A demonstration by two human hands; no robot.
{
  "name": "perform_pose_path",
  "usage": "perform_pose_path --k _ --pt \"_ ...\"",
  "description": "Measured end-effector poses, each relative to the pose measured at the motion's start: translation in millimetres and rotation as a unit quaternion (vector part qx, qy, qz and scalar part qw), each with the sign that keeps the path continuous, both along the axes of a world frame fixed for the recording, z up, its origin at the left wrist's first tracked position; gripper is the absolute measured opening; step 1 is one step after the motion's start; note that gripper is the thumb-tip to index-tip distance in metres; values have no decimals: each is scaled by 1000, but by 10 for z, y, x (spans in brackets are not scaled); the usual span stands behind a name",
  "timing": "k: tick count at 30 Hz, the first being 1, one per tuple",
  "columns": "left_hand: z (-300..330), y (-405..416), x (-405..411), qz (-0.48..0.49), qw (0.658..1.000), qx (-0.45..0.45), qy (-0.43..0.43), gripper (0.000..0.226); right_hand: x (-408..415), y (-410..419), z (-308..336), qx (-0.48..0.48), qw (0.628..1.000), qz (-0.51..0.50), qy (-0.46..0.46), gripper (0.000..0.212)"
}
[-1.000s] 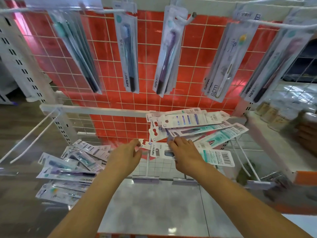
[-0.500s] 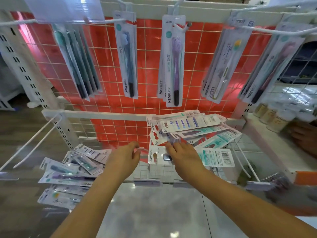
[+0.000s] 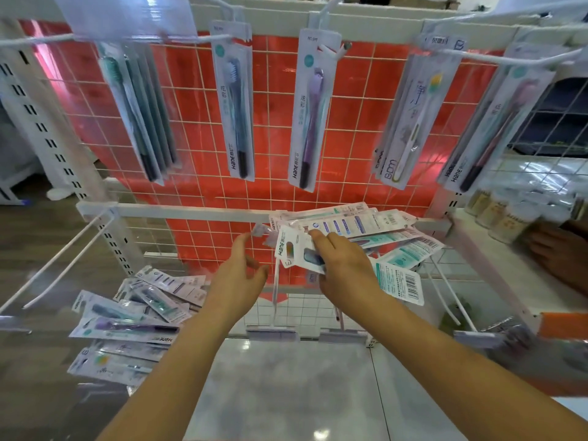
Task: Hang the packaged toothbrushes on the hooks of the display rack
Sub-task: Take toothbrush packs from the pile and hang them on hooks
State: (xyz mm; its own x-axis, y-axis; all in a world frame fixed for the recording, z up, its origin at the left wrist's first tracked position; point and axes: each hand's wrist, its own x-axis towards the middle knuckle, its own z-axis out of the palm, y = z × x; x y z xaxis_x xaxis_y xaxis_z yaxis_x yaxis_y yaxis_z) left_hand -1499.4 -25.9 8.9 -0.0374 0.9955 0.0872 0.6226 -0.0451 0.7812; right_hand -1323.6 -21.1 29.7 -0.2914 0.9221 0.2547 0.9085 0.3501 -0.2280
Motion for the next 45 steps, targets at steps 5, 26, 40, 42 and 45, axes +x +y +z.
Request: perform_pose_path --k 5,26,40,42,45 --pt "79 -51 124 -52 988 -38 -144 57 2 -50 184 -44 984 -26 171 60" --pt "326 -401 340 -135 909 -75 -388 37 213 -170 490 -384 647 34 658 53" --pt "310 -377 57 -89 903 -80 -412 38 118 -90 509 -377 620 70 684 55" --pt "297 -378 13 -82 902 -82 -416 42 49 -94 534 -371 606 73 700 53" --pt "276 -376 -69 -81 903 -85 -414 45 -54 -96 575 -374 596 76 706 36"
